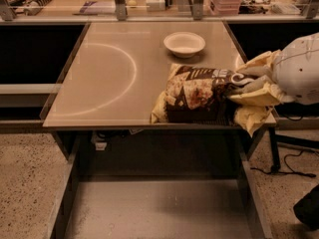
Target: Pick brown chip bag from top drawer and place on counter
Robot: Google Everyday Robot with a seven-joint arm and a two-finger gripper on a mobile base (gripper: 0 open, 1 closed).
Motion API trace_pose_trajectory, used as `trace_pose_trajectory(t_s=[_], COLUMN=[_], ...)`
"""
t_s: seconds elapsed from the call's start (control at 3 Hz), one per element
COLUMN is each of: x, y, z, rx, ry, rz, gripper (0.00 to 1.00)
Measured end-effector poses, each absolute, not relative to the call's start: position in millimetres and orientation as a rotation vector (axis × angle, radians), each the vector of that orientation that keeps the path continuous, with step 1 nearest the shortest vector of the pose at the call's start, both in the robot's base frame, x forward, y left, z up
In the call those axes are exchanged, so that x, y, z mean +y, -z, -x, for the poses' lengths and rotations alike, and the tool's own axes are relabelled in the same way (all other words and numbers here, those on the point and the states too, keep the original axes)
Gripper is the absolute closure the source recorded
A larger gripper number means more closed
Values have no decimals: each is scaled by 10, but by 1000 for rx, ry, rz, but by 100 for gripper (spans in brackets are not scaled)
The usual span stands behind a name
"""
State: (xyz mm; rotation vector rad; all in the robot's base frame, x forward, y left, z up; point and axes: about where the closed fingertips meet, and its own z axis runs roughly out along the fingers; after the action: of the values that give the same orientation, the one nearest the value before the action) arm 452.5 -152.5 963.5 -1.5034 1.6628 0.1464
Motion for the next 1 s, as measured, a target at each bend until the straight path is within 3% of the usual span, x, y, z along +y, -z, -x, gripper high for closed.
trace_pose_trajectory(t_s=[1.0], x=[-1808], y=[-9014], z=[-5145], rx=[1770], ry=[-191], rz=[1440], gripper=[100])
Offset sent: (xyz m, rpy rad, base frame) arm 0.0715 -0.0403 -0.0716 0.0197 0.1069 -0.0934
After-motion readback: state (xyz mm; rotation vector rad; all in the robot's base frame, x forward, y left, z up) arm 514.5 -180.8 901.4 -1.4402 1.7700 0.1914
